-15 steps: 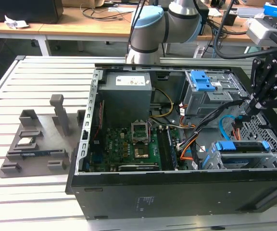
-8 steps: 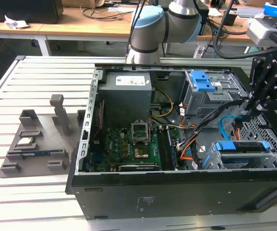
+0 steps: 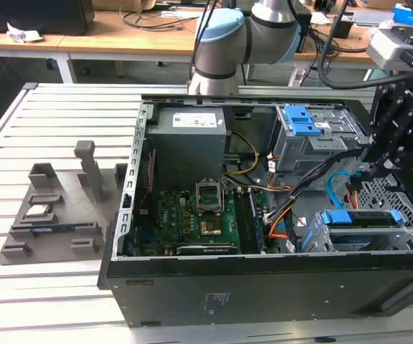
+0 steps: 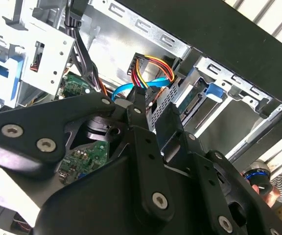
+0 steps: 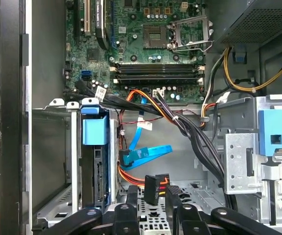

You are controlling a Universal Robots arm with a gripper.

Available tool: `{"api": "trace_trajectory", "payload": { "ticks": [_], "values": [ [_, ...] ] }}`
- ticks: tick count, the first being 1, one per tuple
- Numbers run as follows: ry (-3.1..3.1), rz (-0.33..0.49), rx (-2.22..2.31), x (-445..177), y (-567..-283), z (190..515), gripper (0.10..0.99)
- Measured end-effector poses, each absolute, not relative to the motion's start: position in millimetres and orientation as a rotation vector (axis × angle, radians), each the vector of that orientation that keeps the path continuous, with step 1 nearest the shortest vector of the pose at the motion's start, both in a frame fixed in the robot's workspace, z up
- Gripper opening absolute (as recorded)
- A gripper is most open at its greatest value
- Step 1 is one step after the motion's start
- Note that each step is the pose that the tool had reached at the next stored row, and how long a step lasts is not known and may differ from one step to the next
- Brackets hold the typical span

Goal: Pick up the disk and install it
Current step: 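Insert the first disk wire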

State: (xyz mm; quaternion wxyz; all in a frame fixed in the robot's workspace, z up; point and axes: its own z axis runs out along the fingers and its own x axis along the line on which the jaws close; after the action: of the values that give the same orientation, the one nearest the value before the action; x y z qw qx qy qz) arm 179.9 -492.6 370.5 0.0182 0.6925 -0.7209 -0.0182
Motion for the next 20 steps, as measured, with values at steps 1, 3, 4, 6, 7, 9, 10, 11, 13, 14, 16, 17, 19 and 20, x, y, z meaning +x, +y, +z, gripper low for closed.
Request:
{"api": "trace_trajectory", "payload": {
  "ticks": [1, 3, 4, 6, 7, 9, 10, 11, 13, 14, 16, 17, 19, 20],
  "values": [
    [-2.239, -0.057, 2.151, 179.9, -492.6, 369.0, 0.361],
    [-2.239, -0.056, 2.151, 179.9, -492.6, 365.6, 0.361],
    [-2.239, -0.056, 2.151, 179.9, -492.5, 363.4, 0.361],
    [-2.239, -0.056, 2.151, 179.9, -492.5, 361.5, 0.361],
    [-2.239, -0.056, 2.151, 179.9, -492.5, 359.4, 0.361],
    [-2.238, -0.055, 2.150, 179.9, -492.5, 357.4, 0.361],
    [-2.238, -0.054, 2.150, 179.9, -492.5, 356.5, 0.361],
    [-2.237, -0.053, 2.149, 179.9, -492.5, 356.1, 0.361],
    [-2.235, -0.047, 2.147, 180.0, -492.6, 356.0, 0.361],
    [-2.235, -0.047, 2.146, 179.9, -492.6, 356.0, 0.361],
    [-2.235, -0.046, 2.146, 179.9, -492.5, 356.0, 0.361],
    [-2.234, -0.045, 2.146, 179.9, -492.5, 356.0, 0.361],
    [-2.234, -0.045, 2.146, 179.9, -492.5, 356.0, 0.282],
    [-2.234, -0.044, 2.145, 179.9, -492.6, 356.0, 0.220]
  ]
}}
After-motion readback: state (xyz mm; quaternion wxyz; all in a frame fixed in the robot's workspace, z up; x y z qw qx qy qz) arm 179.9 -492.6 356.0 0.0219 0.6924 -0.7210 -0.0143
